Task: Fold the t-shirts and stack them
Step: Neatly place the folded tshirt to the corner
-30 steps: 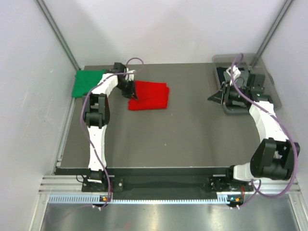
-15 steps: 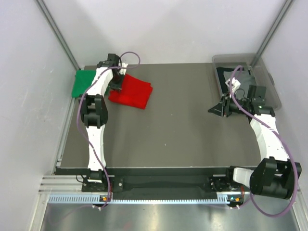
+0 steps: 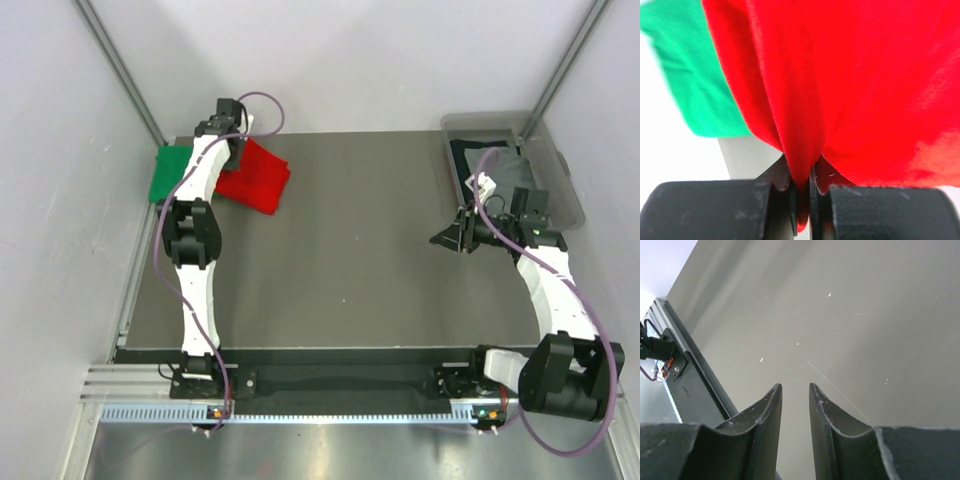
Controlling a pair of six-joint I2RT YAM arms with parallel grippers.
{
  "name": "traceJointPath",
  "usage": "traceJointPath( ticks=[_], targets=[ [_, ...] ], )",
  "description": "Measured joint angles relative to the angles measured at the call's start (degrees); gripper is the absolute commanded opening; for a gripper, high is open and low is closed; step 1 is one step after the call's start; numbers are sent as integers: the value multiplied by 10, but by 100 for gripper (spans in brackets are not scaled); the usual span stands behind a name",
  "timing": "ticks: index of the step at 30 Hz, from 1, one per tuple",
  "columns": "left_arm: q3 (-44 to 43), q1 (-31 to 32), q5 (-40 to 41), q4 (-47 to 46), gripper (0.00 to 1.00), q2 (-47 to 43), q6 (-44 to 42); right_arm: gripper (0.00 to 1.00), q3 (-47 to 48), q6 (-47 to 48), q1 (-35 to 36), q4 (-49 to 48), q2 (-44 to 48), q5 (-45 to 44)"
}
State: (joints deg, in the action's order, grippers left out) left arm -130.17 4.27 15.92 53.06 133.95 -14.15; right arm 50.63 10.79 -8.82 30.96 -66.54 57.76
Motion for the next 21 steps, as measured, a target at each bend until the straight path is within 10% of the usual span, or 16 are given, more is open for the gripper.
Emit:
traceJointPath(
  ticks=[21],
  targets=[
    [-3, -3, 144, -106, 0, -14, -94, 29, -27, -1, -26, -23, 13, 19]
  ],
)
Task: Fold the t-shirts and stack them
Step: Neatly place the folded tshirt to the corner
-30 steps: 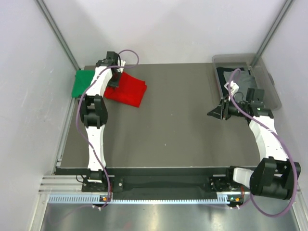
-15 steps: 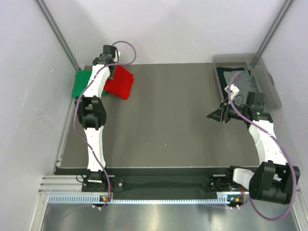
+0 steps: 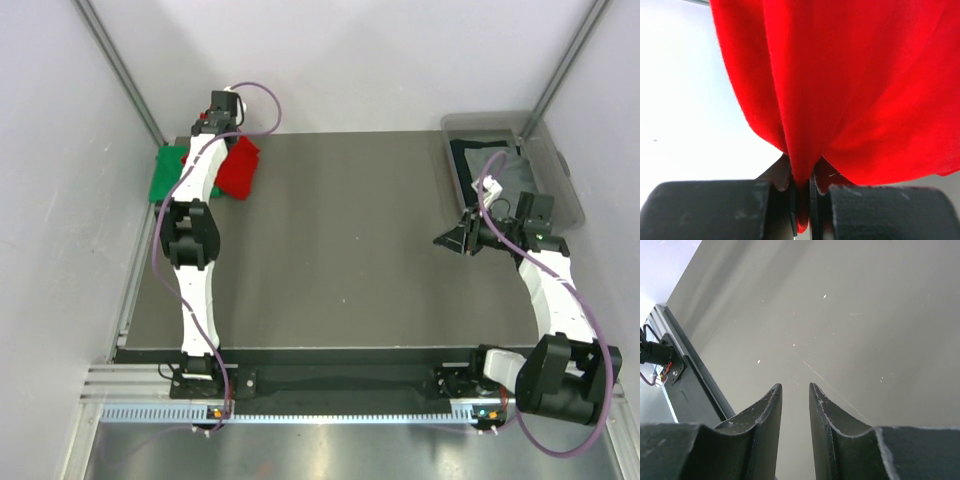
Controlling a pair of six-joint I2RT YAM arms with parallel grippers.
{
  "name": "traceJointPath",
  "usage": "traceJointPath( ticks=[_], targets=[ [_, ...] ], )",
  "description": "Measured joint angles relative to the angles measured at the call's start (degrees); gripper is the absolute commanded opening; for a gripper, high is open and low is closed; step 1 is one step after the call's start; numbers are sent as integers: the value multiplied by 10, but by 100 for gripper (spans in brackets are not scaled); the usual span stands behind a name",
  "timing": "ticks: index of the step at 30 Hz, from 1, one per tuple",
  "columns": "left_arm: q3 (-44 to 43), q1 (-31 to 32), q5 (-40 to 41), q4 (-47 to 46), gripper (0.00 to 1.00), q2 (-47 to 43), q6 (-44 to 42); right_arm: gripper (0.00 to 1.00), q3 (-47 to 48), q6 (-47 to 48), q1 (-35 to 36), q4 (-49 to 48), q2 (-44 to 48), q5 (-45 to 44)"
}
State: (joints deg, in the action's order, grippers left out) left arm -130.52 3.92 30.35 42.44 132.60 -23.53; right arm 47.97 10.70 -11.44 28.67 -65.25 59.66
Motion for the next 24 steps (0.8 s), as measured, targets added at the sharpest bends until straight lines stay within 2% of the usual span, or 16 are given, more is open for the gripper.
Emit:
traceJointPath(
  ticks=[24],
  targets=[
    [0, -49, 58, -78, 0, 2, -67, 29, -7, 0, -13, -4, -5, 13]
  ],
)
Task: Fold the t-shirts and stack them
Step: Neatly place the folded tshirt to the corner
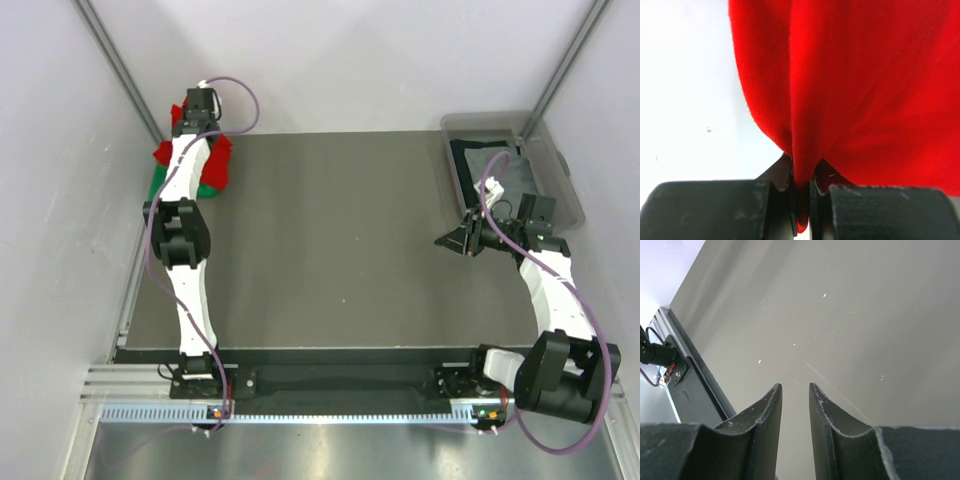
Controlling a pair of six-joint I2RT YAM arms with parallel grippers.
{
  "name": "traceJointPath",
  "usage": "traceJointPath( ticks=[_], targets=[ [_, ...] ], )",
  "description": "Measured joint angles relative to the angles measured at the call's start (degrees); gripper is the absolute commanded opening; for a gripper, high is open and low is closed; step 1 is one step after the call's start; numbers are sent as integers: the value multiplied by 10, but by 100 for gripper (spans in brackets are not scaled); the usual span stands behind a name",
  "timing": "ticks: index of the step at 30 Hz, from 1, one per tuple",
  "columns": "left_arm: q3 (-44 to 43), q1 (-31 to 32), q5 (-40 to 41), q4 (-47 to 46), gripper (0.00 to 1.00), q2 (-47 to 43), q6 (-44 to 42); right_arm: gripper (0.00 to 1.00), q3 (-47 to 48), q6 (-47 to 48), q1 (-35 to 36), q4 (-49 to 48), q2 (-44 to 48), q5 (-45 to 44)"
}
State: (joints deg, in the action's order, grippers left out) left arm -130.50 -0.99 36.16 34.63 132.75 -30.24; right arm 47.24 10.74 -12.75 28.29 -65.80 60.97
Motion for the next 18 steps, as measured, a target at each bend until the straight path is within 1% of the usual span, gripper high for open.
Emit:
traceJointPath(
  ticks=[5, 10, 11, 12, 13, 14, 16, 18],
  targets=[
    [0, -25, 23, -43, 0, 21, -29, 29, 0, 0, -2, 0, -7, 0],
    [0, -34, 45, -78, 0, 68, -63, 29, 0, 1, -2, 0, -15, 0],
    [0, -35, 49, -82, 11, 75, -67, 30, 0, 1, -2, 0, -15, 0],
    [0, -34, 53, -85, 30, 84, -72, 30, 0, 1, -2, 0, -16, 1],
    [1, -34, 55, -87, 68, 91, -77, 30, 0, 2, -2, 0, -17, 1],
    [3, -34, 58, -92, 80, 94, -79, 30, 0, 2, -2, -1, -19, 2],
    [16, -34, 63, -114, 98, 96, -69, 30, 0, 2, -2, -1, -23, 2],
    [36, -33, 62, -139, 98, 89, -47, 30, 0, 2, -2, -1, -26, 3]
  ],
)
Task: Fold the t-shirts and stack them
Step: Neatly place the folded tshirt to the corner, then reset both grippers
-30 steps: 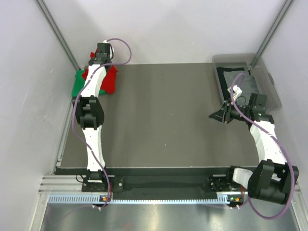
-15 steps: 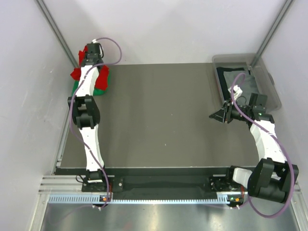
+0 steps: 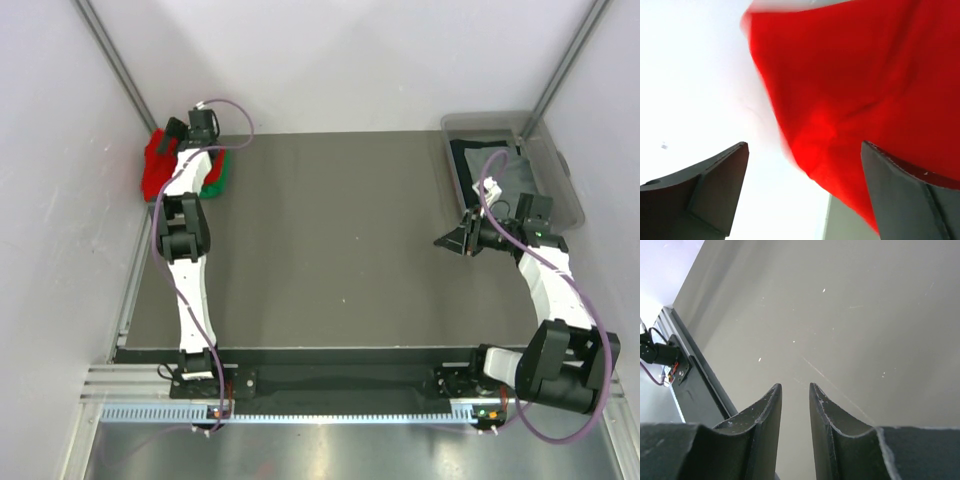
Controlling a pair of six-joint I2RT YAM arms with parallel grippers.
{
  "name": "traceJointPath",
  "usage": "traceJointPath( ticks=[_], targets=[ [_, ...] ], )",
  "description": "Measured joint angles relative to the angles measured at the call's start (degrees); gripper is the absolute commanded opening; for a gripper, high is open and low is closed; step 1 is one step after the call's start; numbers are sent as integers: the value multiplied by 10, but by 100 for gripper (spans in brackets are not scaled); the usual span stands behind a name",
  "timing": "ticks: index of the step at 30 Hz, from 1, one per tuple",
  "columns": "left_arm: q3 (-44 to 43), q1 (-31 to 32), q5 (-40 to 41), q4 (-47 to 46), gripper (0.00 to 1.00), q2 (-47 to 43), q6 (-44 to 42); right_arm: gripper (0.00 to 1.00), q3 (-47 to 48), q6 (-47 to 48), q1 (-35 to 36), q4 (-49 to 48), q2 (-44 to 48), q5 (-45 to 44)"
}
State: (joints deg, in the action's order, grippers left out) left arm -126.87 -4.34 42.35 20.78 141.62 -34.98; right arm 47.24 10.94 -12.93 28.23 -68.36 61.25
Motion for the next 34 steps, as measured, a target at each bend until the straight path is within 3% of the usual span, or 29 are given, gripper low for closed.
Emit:
traceJointPath(
  ticks=[8, 12, 15, 16, 17, 20, 24, 30, 34],
  targets=[
    [108, 37, -25, -38, 98, -105, 67, 32, -1, 0, 0, -6, 0, 3],
    [177, 112, -21, -50, 99, -205, 86, 44, -14, 4, 0, -16, 9, 0],
    [233, 188, -35, -39, 99, -287, 125, 69, -22, 4, 0, -23, 29, -14],
    [251, 212, -52, -35, 99, -313, 146, 94, -23, 3, 3, -26, 37, -24],
    [273, 231, -74, -29, 99, -341, 167, 100, -24, 0, 7, -29, 46, -35],
    [358, 253, -179, -11, 99, -431, 238, 100, -23, -2, 47, -51, 70, -104],
    [447, 235, -293, 7, 99, -516, 312, 100, -17, -6, 149, -69, 84, -209],
    [561, 226, -372, -3, 99, -579, 358, 100, 66, -63, 224, -78, 20, -382],
    [631, 219, -420, -12, 99, -607, 364, 100, 89, -66, 263, -96, -27, -408]
  ],
)
